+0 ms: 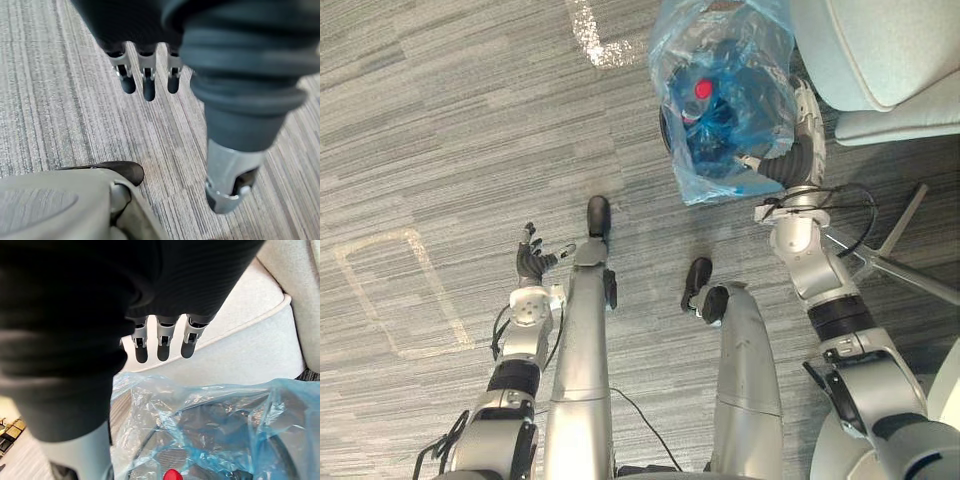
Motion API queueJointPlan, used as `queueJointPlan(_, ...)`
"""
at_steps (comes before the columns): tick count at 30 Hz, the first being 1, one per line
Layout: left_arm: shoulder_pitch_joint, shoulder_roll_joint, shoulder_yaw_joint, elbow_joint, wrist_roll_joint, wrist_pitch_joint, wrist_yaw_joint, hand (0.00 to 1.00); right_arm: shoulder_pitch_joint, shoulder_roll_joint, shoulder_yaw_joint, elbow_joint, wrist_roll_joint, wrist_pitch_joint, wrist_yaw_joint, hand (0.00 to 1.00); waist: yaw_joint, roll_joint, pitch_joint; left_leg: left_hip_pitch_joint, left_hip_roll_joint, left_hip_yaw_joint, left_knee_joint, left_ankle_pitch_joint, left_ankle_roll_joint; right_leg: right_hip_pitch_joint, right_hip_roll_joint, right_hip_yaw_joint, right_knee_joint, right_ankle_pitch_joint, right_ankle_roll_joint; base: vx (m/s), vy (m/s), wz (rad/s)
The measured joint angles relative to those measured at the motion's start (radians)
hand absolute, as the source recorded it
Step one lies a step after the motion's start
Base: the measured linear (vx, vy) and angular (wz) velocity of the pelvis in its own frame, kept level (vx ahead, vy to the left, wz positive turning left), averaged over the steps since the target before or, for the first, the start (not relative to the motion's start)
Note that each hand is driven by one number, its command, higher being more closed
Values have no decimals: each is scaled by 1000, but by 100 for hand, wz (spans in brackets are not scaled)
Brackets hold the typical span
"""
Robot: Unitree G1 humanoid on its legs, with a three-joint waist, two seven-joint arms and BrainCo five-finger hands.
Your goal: Gather rubbish on tea table into small bin, then transfer packed bag to large trash can.
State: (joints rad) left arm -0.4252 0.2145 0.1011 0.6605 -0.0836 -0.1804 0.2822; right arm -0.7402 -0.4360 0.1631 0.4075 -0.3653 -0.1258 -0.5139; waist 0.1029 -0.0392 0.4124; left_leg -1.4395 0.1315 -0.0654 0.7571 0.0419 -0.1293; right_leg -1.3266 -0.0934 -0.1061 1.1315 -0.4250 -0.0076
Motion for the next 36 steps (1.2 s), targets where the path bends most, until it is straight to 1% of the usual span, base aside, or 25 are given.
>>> queueJointPlan(6, 0, 5, 0, -1, -7, -5, 21, 0, -14, -4, 57, 36, -79, 2, 5, 0, 3, -22, 13, 10, 0, 0, -25, 8, 3, 7, 0, -2, -21, 4, 8, 0, 0, 0)
queueJointPlan(7, 0, 5, 0, 0, -8, -6, 24, 0, -22, -5, 84, 77, -102, 7, 14, 0, 3, -22, 21, 10, -2, -1, -25, 9, 3, 11, -1, -4, -22, 4, 8, 4, 6, 3)
queueJointPlan(10, 0, 5, 0, 1, -8, -9, 24, 0, -35, -5, 130, 127, -126, 17, 36, 0, 7, -22, 45, 14, -5, -4, -34, 11, 6, 21, -4, -10, -34, 5, 10, 6, 6, 2)
queueJointPlan(12, 0, 4, 0, 2, -7, -9, 24, 0, -37, -6, 148, 133, -147, 18, 46, 0, 8, -22, 56, 14, -8, -4, -41, 14, 7, 21, -9, -13, -38, 5, 11, 13, 9, 7)
queueJointPlan(14, 0, 3, 0, 13, -7, -10, 24, 0, -47, -6, 196, 171, -165, 17, 64, 0, 8, -23, 71, 14, -13, -4, -44, 14, 7, 21, -13, -14, -39, 6, 10, 17, 7, 8)
queueJointPlan(21, 6, -14, -2, 38, 1, -12, 24, 0, -50, 6, 265, 262, -225, 18, 105, 0, 11, -23, 72, 12, -21, -5, -56, 16, 11, 27, -21, -21, -58, 7, 13, 13, 9, 3)
queueJointPlan(22, 6, -14, -2, 41, 2, -12, 24, 0, -50, 6, 270, 268, -225, 18, 106, 100, 11, -23, 72, 12, -22, -6, -57, 16, 11, 28, -21, -22, -59, 7, 13, 15, 17, 4)
queueJointPlan(27, 5, -21, -2, 58, 2, -16, 25, 0, -76, 23, 268, 326, -226, 22, 100, 100, 11, -23, 72, 11, -29, -8, -64, 17, 14, 28, -28, -25, -60, 1, 25, 5, 10, 2)
queueJointPlan(31, 5, -30, -3, 57, 0, -21, 27, 0, -113, 34, 245, 359, -223, 32, 104, 100, 16, -22, 73, 8, -37, -10, -78, 23, 19, 26, -32, -28, -69, 0, 26, 8, 16, 8)
queueJointPlan(36, 5, -37, -5, 51, -7, -21, 27, 0, -117, 38, 236, 358, -208, 36, 111, 100, 20, -19, 75, 3, -43, -9, -74, 22, 19, 26, -35, -27, -71, 0, 24, 13, 9, 4)
